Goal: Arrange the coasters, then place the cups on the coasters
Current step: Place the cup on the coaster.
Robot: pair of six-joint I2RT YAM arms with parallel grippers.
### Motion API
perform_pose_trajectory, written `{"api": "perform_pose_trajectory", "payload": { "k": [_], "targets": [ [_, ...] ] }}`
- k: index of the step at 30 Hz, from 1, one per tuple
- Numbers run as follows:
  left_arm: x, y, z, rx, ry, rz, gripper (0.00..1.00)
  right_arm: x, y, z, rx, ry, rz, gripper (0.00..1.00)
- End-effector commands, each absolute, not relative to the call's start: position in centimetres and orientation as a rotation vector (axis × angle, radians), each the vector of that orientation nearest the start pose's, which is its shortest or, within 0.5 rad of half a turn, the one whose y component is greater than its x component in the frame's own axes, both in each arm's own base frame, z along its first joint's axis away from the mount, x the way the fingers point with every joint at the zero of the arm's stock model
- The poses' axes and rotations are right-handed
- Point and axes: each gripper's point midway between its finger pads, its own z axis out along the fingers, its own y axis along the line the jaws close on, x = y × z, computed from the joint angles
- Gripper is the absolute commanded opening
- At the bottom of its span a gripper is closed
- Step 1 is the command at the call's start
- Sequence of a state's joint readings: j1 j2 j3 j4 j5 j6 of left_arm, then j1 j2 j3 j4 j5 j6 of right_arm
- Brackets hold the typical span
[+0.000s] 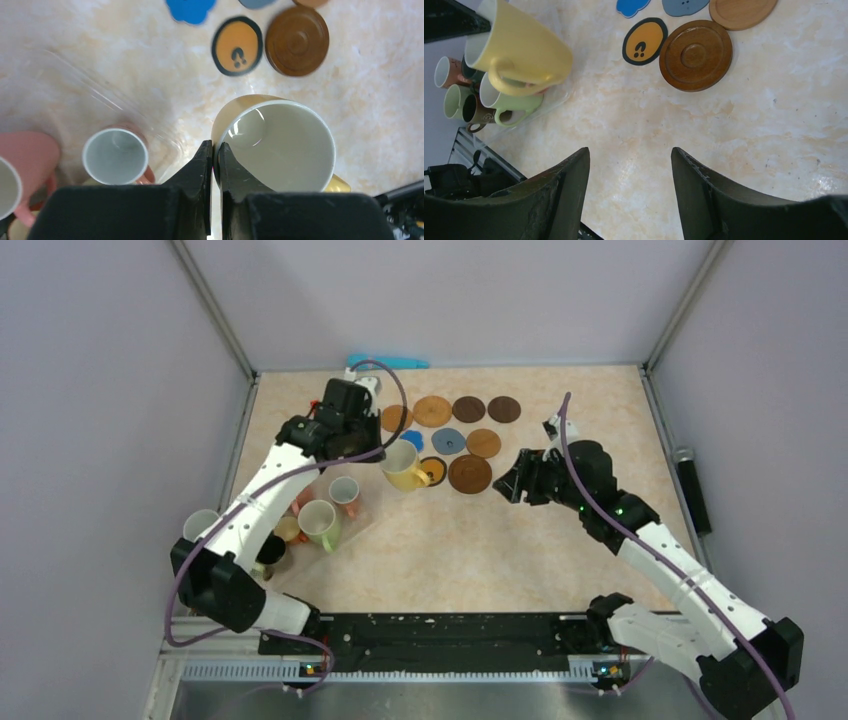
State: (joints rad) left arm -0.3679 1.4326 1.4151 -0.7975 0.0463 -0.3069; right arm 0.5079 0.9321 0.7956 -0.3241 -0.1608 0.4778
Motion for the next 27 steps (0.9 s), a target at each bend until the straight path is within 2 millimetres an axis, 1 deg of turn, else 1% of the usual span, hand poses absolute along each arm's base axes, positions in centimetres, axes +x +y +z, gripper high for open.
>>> {"api": "perform_pose_trajectory", "payload": {
  "k": [1,5,6,10,12,15,17,19,22,25,27],
  "targets": [
    [32.8,-18.1,23.5,0.099,2.326,-0.413,0.0,25.4,20.1,22.6,-0.153,2.064,0.809,0.6],
    [31.0,-20.8,21.1,0.148,2.346,-0.423,0.0,25.0,20.1,21.3,-0.124,2.101,0.823,0.57],
    [30.4,-21.5,20.5,0.163,2.344,-0.422,0.0,24.9,20.1,20.7,-0.112,2.119,0.823,0.56],
    [29.1,-23.3,17.5,0.192,2.382,-0.421,0.0,24.5,20.3,18.9,-0.083,2.183,0.807,0.54],
    [28.5,-24.2,16.4,0.207,2.393,-0.423,0.0,24.2,20.7,18.4,-0.085,2.197,0.807,0.53],
    [27.9,-25.1,15.0,0.228,2.414,-0.406,0.0,23.6,21.9,18.2,-0.12,2.187,0.836,0.53],
    [27.7,-25.6,14.5,0.242,2.423,-0.397,0.0,22.9,23.1,17.8,-0.156,2.183,0.858,0.53],
    [27.5,-26.1,14.3,0.255,2.415,-0.396,0.0,22.7,23.8,17.3,-0.151,2.195,0.861,0.53],
    [27.2,-26.7,14.6,0.269,2.387,-0.385,0.0,22.7,24.9,17.1,-0.079,2.202,0.909,0.51],
    [27.0,-27.0,14.8,0.272,2.364,-0.361,0.0,23.1,25.8,17.0,0.041,2.208,0.968,0.5],
    [26.9,-27.2,15.0,0.275,2.351,-0.352,0.0,23.5,26.5,16.9,0.067,2.207,0.991,0.5]
  ]
}}
